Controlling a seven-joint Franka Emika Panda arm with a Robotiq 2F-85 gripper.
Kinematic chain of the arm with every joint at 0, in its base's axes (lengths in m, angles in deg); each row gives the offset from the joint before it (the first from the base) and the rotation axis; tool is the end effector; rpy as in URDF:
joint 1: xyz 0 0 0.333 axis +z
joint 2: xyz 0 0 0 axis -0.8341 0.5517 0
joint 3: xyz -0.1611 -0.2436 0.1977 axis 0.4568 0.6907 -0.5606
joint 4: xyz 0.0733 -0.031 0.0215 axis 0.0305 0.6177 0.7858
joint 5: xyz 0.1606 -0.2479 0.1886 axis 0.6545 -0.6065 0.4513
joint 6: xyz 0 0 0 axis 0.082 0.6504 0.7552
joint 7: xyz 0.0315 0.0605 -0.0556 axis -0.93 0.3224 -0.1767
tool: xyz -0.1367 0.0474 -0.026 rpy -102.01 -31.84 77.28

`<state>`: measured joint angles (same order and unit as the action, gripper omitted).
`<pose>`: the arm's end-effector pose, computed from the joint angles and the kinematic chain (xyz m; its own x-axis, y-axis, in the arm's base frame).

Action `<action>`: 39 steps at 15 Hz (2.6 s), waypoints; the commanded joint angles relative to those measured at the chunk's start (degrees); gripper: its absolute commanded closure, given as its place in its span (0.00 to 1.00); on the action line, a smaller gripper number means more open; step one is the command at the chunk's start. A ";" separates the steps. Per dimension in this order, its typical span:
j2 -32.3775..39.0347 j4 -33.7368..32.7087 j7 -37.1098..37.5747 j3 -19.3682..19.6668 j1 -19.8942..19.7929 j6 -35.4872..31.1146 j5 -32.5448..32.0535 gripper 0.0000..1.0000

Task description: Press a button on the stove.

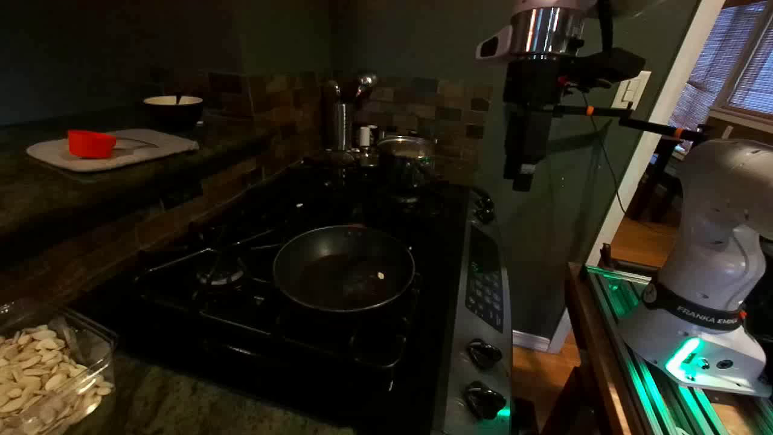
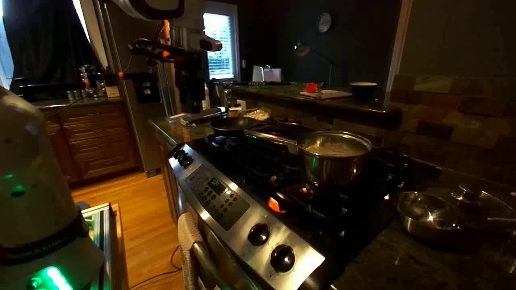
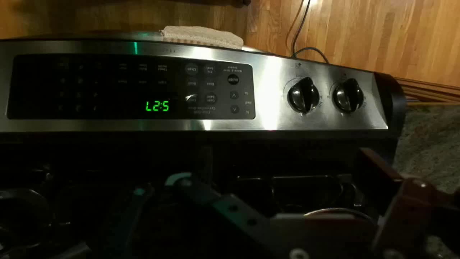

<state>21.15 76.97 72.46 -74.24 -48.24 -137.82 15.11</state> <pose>0.2931 0.0791 0.4824 0.9936 0.1124 -0.0118 0.1092 -0.9817 -0.1563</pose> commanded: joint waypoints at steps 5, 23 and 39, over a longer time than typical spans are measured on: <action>-0.26 0.70 0.91 -1.19 -1.71 -1.91 -1.37 0.00; 3.17 12.95 14.07 -4.52 -7.12 -12.14 -11.19 0.93; 14.47 12.66 14.67 -4.02 -7.45 -16.37 -10.19 1.00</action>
<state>31.46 89.68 86.58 -78.56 -55.98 -151.48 4.51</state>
